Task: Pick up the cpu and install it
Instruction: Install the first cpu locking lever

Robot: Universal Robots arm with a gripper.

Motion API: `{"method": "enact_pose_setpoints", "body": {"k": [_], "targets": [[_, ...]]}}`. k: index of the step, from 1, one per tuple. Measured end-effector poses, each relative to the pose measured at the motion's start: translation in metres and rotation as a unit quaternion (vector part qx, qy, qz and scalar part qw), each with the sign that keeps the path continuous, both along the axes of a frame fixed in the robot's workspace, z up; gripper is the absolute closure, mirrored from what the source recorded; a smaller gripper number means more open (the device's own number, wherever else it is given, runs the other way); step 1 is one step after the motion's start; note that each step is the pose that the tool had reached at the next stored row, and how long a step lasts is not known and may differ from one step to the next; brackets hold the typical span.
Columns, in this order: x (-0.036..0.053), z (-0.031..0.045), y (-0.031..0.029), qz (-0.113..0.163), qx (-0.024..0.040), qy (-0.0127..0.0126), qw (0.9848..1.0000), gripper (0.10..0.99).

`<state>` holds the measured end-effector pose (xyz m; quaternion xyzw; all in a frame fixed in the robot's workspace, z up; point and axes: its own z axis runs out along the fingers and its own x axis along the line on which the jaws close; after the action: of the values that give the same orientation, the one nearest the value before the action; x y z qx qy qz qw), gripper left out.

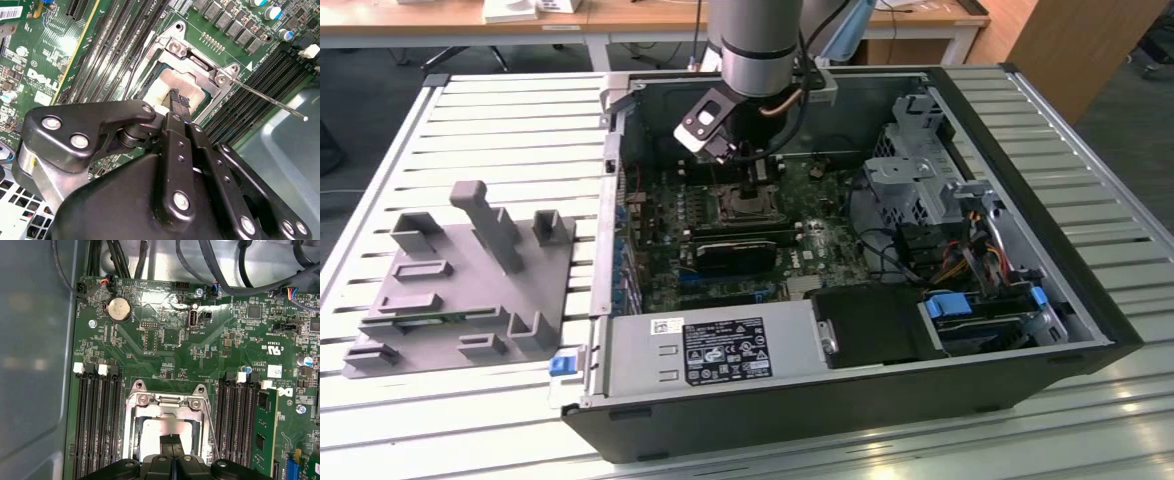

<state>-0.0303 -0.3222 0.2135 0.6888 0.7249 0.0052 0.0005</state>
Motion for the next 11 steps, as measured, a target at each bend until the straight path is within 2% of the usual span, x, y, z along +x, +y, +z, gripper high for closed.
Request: {"method": "enact_pose_setpoints", "body": {"k": [11], "targets": [[0.0,0.0026,0.0,0.0,-0.0001,0.0001,1.0,0.98]]}}
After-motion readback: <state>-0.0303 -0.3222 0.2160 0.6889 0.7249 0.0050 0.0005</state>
